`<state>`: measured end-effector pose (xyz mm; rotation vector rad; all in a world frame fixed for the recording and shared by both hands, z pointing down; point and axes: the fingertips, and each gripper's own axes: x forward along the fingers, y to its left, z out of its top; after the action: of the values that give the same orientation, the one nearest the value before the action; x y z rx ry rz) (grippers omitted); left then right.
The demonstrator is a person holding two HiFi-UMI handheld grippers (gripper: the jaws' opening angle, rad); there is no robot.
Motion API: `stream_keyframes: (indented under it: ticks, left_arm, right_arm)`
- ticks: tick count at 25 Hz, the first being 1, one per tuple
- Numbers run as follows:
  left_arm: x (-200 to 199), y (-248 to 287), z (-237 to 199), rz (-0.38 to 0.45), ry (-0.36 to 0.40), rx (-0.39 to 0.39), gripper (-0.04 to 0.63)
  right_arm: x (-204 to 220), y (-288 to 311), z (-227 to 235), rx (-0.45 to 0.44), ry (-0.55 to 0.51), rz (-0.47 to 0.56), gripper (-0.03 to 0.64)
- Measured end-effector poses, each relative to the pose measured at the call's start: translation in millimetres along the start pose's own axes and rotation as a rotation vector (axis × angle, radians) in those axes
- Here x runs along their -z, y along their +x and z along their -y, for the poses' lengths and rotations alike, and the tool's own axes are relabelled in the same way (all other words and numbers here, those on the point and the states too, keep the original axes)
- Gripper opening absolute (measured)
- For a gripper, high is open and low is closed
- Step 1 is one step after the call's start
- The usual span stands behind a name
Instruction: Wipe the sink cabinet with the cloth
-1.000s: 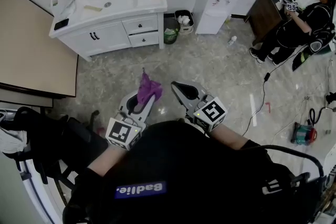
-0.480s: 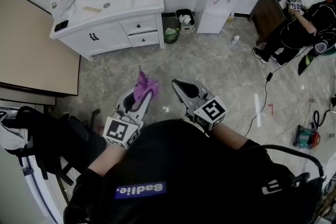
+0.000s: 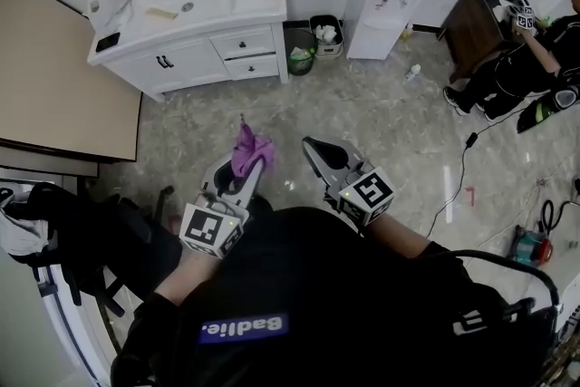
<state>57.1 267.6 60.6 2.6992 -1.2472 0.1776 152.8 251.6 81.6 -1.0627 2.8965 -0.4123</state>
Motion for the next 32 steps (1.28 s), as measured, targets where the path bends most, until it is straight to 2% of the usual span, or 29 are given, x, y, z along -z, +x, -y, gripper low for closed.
stream_keyframes:
  ticks: [7, 12, 16, 21, 26, 32]
  left_arm:
    - [-0.7, 27.9, -68.0, 0.017, -0.01, 0.057, 0.11]
    - [-13.3, 47.8, -147.1, 0.018, -0.007, 0.112, 0.11]
    - [-11.2, 66.6, -216.2, 0.006, -0.021, 0.15, 0.11]
    - [-5.1, 84.9, -279.8, -0.014, -0.037, 0.188, 0.11]
    - [12.6, 103.4, -316.9, -0.039, -0.084, 0.17, 0.11]
    - [23.7, 121.4, -323.2, -0.073, -0.079, 0.134, 0.11]
  right_arm:
    - [2.0, 69.7, 18.2, 0.02, -0.034, -0.035, 0.0]
    - [-11.0, 149.0, 32.8, 0.063, -0.031, -0.042, 0.0]
    - [-14.9, 215.8, 50.1, 0.109, -0.019, -0.063, 0.0]
    - [-11.9, 273.3, 67.5, 0.164, -0.031, -0.086, 0.0]
    - [-3.4, 309.4, 77.3, 0.153, -0.022, -0.105, 0.0]
    - [-1.1, 316.0, 98.2, 0.12, 0.004, -0.109, 0.0]
